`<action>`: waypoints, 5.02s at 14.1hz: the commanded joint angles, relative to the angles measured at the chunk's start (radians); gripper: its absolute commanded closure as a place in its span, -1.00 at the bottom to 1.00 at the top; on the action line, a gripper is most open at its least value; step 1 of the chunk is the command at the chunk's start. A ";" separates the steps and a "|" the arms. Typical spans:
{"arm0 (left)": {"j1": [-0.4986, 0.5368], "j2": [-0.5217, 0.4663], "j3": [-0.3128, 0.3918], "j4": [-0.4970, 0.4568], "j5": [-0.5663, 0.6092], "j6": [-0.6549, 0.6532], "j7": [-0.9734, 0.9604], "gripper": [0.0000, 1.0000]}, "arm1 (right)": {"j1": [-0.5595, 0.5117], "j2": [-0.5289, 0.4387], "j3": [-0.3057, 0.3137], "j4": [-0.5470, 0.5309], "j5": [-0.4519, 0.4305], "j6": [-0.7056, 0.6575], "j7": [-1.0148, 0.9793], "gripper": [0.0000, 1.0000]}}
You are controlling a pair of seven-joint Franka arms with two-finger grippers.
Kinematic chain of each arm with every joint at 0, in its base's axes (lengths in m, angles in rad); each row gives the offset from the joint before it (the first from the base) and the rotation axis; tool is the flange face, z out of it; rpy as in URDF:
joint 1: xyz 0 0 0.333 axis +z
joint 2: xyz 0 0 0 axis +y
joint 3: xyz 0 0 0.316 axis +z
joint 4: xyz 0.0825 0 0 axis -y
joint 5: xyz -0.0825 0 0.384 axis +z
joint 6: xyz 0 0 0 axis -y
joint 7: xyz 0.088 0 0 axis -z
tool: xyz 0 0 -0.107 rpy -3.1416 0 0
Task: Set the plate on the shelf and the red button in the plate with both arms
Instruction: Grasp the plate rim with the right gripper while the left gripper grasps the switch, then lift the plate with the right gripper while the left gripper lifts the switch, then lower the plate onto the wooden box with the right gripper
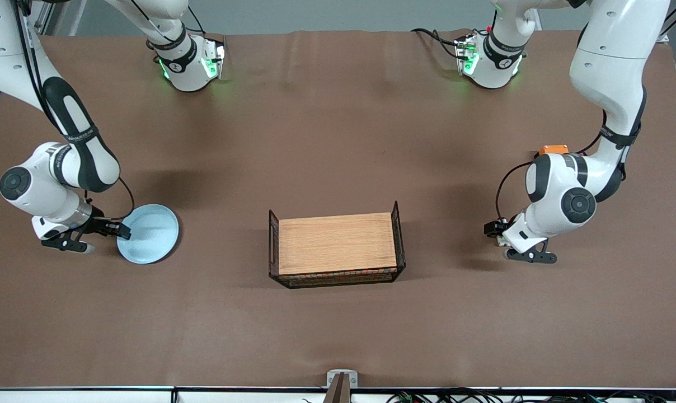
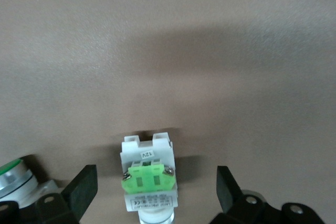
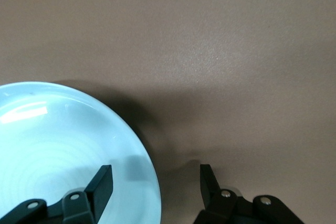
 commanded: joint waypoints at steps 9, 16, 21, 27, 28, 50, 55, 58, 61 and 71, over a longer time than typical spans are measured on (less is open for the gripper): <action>0.010 -0.007 0.003 0.016 0.019 -0.005 0.006 1.00 | -0.001 -0.009 0.002 -0.035 -0.003 0.013 0.020 0.54; 0.035 -0.112 0.006 0.126 0.002 -0.254 -0.058 1.00 | 0.014 -0.009 0.004 -0.030 -0.003 0.013 0.020 0.94; 0.027 -0.147 -0.005 0.247 0.002 -0.406 -0.423 0.99 | 0.028 -0.067 0.005 -0.027 -0.003 -0.050 0.029 0.94; 0.027 -0.150 -0.054 0.312 -0.013 -0.437 -0.897 0.99 | 0.055 -0.311 0.008 0.017 -0.003 -0.445 0.052 0.93; 0.027 -0.149 -0.063 0.326 -0.013 -0.437 -0.971 0.99 | 0.080 -0.360 0.008 0.028 -0.003 -0.528 0.087 0.93; -0.014 -0.208 -0.330 0.659 -0.100 -0.725 -2.028 0.99 | 0.881 -0.172 0.008 0.626 0.132 -0.808 1.955 0.93; -0.121 -0.172 -0.313 0.682 -0.094 -0.707 -2.067 0.99 | 0.950 -0.019 0.002 0.758 0.082 -0.750 2.092 0.94; -0.160 -0.152 -0.310 0.691 -0.088 -0.672 -2.091 0.99 | 0.967 0.032 0.002 0.772 0.020 -0.735 2.094 0.94; -0.184 -0.147 -0.304 0.691 -0.079 -0.643 -2.106 0.99 | 0.974 0.077 0.001 0.772 -0.010 -0.678 2.118 0.94; -0.354 -0.100 -0.136 0.691 -0.079 -0.549 -2.131 0.99 | 0.971 0.130 -0.001 0.769 -0.055 -0.653 2.122 0.81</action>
